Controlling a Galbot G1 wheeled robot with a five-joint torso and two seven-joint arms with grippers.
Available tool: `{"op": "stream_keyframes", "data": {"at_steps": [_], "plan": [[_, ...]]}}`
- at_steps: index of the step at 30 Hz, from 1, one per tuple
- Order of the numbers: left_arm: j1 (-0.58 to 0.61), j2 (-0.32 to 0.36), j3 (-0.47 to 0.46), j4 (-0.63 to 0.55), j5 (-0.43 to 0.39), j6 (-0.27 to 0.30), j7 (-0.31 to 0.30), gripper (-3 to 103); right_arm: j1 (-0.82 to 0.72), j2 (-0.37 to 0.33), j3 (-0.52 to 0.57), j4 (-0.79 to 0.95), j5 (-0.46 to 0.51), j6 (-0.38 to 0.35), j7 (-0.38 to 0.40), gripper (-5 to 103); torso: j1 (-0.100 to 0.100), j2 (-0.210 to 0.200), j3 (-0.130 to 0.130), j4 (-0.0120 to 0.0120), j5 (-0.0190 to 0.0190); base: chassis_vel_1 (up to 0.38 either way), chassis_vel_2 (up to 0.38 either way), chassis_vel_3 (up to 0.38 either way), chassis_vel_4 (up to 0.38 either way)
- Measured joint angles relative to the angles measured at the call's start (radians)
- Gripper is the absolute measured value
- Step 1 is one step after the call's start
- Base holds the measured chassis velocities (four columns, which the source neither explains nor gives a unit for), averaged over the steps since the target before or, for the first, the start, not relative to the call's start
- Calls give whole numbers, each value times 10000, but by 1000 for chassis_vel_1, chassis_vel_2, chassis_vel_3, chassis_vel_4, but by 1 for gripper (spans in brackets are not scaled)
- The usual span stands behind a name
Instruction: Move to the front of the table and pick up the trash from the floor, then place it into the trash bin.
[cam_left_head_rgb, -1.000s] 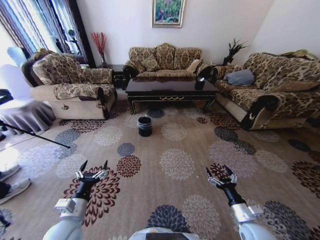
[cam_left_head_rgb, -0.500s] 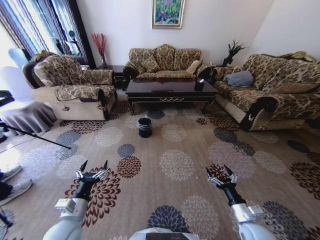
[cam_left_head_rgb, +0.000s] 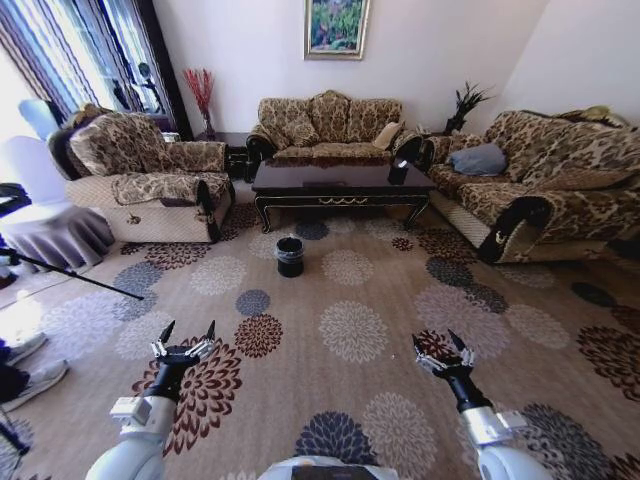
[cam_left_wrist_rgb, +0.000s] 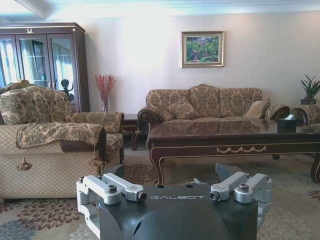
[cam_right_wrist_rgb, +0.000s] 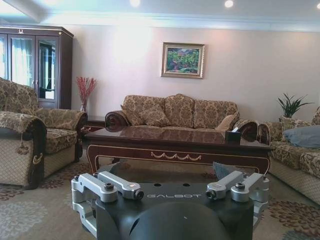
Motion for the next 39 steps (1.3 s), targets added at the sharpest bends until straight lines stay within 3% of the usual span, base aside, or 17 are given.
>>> {"op": "stream_keyframes", "data": {"at_steps": [18, 39], "plan": [[0, 0, 0, 0, 0, 0, 0, 100, 0, 0, 0, 0, 0, 0, 0, 100, 376, 844, 469, 0, 0, 0, 0, 0, 0], [0, 0, 0, 0, 0, 0, 0, 100, 0, 0, 0, 0, 0, 0, 0, 100, 361, 809, 453, 0, 0, 0, 0, 0, 0]]}}
